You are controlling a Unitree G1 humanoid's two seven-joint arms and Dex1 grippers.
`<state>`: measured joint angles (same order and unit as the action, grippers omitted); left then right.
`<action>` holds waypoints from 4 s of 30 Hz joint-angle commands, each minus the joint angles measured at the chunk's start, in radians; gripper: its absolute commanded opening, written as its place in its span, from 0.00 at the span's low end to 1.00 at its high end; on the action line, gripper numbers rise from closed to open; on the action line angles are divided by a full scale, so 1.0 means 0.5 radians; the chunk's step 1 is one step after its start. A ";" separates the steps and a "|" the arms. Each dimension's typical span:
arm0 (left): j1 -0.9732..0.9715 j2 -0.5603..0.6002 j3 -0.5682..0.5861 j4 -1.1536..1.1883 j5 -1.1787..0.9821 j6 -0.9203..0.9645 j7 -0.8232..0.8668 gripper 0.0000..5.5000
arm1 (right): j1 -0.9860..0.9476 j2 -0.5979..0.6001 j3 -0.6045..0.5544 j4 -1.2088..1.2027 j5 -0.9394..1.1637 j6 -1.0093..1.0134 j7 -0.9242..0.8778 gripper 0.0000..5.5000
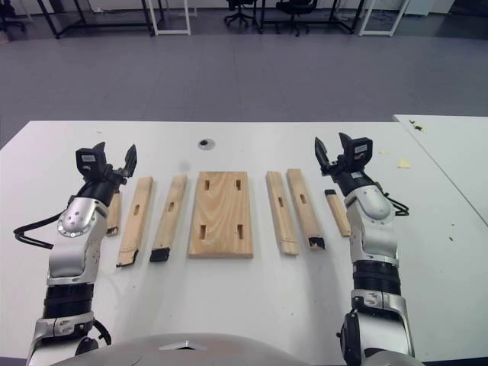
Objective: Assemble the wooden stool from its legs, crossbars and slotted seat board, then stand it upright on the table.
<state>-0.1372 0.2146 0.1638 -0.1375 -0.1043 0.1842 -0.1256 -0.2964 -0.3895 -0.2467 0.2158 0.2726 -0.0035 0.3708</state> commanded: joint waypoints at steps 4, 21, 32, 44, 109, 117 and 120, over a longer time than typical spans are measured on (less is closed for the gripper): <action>0.477 -0.020 0.118 -0.172 0.107 0.210 0.184 0.66 | 0.083 -0.004 0.010 -0.047 -0.021 -0.003 0.011 0.55; 0.621 0.085 0.039 -0.087 0.043 0.749 0.037 0.36 | 0.227 0.049 0.034 -0.164 -0.033 0.032 -0.079 0.55; 0.504 0.022 0.112 -0.065 -0.088 0.660 0.003 0.24 | 0.125 0.048 0.078 -0.201 -0.052 0.161 -0.102 0.55; -0.446 0.062 -0.499 -0.491 -0.103 0.168 -0.496 0.24 | -0.915 0.460 -0.050 -0.409 1.587 1.749 -0.174 0.55; -0.113 0.042 -0.217 -0.339 -0.053 0.152 -0.262 0.71 | 0.418 0.498 -0.045 -0.784 0.748 0.747 -0.412 0.07; -0.105 0.059 -0.245 -0.335 -0.044 0.151 -0.276 0.71 | 0.467 0.498 -0.002 -0.700 0.567 0.622 -0.354 0.07; -0.105 0.071 -0.247 -0.334 -0.048 0.154 -0.279 0.71 | 0.484 0.508 0.018 -0.662 0.533 0.597 -0.321 0.07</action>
<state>-0.1987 0.2364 0.0427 -0.3144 -0.1416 0.2543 -0.2601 -0.0674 -0.1431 -0.2452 -0.1301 0.5508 0.3051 0.1980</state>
